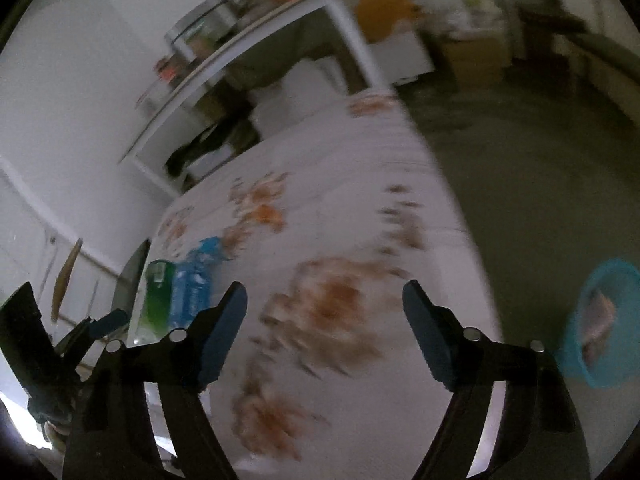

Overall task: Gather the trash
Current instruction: 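Move both open grippers back over the table toward the remaining trash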

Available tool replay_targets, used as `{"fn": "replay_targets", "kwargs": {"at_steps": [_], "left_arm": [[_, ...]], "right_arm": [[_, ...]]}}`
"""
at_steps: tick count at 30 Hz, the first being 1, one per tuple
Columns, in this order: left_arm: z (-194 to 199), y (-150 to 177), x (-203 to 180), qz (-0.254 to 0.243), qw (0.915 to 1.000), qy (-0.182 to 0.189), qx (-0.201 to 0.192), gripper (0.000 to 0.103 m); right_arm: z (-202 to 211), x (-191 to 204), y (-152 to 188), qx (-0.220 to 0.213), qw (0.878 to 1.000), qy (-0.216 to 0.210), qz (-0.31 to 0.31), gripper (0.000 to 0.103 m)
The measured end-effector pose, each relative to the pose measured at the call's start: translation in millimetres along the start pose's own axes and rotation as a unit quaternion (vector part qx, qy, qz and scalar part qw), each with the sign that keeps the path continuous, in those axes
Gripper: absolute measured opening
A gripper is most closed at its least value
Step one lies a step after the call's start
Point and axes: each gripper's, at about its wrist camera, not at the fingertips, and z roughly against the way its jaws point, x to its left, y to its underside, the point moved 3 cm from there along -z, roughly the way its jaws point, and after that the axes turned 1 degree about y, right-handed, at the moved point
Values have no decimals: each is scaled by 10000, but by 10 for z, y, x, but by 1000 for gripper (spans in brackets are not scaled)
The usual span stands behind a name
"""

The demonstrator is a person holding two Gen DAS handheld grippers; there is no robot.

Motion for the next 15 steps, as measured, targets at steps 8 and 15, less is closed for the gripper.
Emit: {"fn": "replay_targets", "kwargs": {"at_steps": [8, 15], "left_arm": [[-147, -563, 780, 312, 9985, 43, 439, 93], [-1008, -796, 1148, 149, 9779, 147, 2083, 81]], "right_arm": [[-772, 645, -365, 440, 9967, -205, 646, 63], [-1264, 905, -494, 787, 9888, -5, 1270, 52]]}}
